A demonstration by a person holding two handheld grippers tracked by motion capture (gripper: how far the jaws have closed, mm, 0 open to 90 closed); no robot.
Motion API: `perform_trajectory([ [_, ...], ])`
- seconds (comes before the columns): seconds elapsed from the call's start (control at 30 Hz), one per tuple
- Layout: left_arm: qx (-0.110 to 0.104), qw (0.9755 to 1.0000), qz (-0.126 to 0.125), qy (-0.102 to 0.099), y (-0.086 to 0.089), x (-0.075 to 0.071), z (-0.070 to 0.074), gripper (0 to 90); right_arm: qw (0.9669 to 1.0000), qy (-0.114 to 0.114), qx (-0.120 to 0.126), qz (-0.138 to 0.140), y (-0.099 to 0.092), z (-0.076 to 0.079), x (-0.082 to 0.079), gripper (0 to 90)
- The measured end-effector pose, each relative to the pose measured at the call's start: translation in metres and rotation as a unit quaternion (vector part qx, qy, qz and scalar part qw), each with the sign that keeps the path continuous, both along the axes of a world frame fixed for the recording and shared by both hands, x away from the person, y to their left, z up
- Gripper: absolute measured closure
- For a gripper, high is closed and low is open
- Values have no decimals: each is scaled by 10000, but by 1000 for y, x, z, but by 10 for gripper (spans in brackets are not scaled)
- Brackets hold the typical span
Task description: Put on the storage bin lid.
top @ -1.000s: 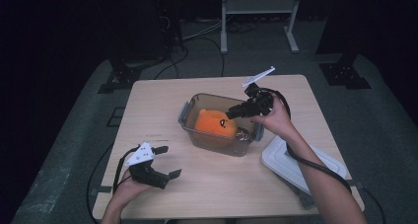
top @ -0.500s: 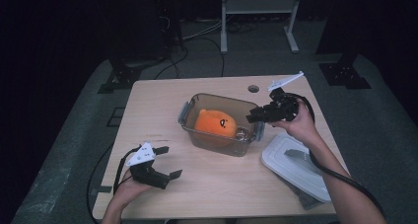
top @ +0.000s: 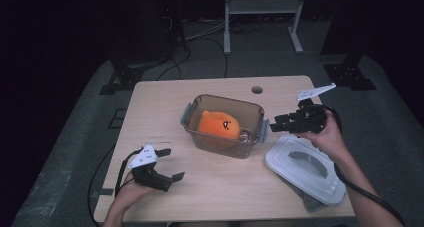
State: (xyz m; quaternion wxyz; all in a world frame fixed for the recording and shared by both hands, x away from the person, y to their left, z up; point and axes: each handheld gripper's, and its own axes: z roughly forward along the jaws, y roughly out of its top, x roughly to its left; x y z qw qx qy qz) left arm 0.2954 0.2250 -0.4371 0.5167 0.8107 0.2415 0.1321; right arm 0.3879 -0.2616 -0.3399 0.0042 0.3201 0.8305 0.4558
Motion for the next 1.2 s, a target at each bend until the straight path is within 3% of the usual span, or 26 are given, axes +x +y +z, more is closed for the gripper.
perform_trajectory([
  [0.43,19,10000,26,31,0,0,-1,26,9996,81,23,-255,-36,-26,-18,423],
  [1.2,39,10000,16,38,0,0,-1,26,9978,235,-67,-614,-77,-79,-49,390],
])
